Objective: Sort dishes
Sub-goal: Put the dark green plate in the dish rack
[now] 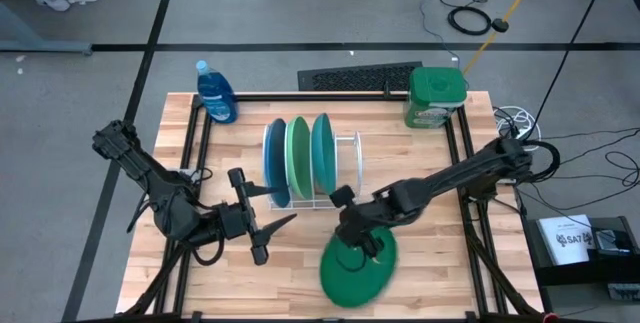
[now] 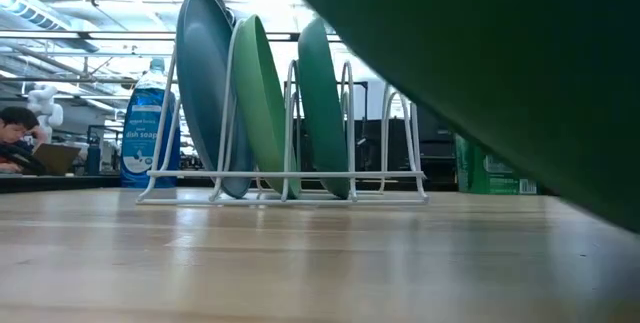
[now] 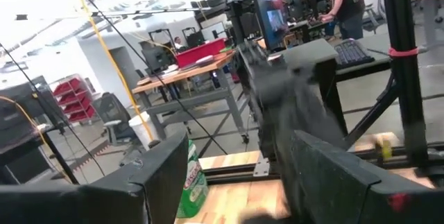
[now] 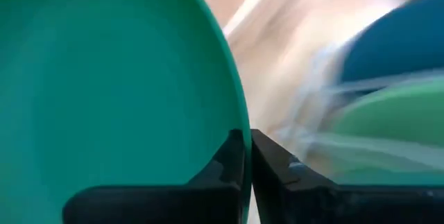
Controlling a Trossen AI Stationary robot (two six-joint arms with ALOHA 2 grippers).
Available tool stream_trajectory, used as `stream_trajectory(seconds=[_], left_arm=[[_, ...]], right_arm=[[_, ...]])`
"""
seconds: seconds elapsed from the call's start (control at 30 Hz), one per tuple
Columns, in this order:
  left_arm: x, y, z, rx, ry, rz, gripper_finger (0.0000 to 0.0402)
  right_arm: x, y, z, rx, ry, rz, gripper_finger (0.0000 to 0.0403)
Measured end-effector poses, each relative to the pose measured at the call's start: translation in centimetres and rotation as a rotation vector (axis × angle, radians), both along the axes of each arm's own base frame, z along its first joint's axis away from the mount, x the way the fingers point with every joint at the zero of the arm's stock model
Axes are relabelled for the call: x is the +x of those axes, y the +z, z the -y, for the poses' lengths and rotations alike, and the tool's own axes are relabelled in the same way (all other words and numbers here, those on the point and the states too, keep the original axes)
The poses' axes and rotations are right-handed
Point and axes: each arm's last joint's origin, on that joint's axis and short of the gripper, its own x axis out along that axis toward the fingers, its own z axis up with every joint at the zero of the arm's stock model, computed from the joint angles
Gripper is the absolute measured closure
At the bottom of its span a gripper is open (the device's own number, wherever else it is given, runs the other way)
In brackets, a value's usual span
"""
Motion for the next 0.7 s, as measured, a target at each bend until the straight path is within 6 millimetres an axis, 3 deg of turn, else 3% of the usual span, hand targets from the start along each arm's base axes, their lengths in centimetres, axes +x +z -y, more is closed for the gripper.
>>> stream_trajectory(seconds=[0.13,0.3,0.5,0.7], left_arm=[[-0.1,0.0,0.2,-0.033,-0.011,0.007,0.0149],[-1.1,-0.1,1.4,-0.034,-0.066,0.004,0.0149],[-2.6,0.1,3.1,-0.043,-0.166,0.018,0.0149],[-3.5,0.2,4.5,-0.046,-0.398,0.042,0.0149]], right_arm=[[-1.2,7.1,-0.2,-0.151,0.053,0.197,0.0401],[-4.4,14.7,1.3,-0.296,0.07,0.376,0.0401],[-8.6,20.8,3.0,-0.363,0.148,0.637,0.0402],[-10.9,24.0,5.4,-0.333,0.207,0.842,0.0402]])
